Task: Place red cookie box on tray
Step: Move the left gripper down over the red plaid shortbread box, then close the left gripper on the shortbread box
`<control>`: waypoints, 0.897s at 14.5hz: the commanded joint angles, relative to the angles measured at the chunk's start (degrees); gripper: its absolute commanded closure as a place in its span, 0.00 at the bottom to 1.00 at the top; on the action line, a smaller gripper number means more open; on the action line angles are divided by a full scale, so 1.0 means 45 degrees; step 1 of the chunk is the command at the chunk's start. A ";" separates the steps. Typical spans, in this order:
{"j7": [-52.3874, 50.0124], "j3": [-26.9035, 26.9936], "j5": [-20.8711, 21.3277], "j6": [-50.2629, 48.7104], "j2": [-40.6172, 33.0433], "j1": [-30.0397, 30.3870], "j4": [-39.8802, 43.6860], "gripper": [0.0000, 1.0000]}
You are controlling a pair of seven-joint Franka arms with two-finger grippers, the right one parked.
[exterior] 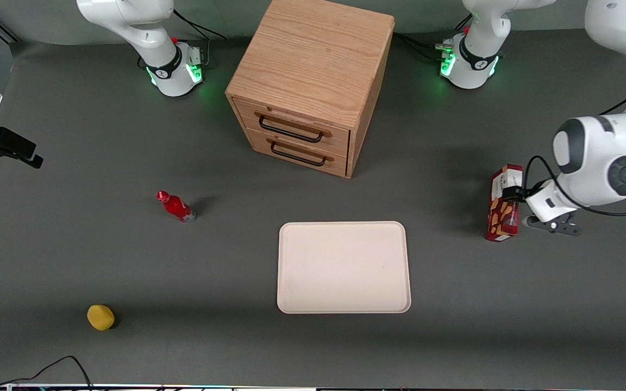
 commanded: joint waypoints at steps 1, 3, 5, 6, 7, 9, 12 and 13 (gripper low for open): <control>0.0125 0.0021 -0.0610 0.1144 -0.0152 -0.0082 -0.0866 0.97; 0.0163 0.0041 -0.1042 0.1127 0.0005 -0.0062 -0.0691 1.00; 0.0144 0.0021 -0.1063 0.0680 -0.0014 -0.0043 -0.0224 1.00; 0.0124 0.0021 -0.1082 0.0155 -0.0034 -0.0043 0.0126 1.00; 0.0008 0.0021 -0.1082 -0.0469 -0.0053 -0.0043 0.0555 1.00; -0.0323 0.0021 -0.1082 -0.1854 -0.0267 -0.0043 0.1705 1.00; -0.2153 -0.0464 -0.1082 -0.5560 -0.0269 -0.0043 0.5291 1.00; -0.2857 -0.0757 -0.1063 -0.6655 -0.0152 -0.0062 0.6640 1.00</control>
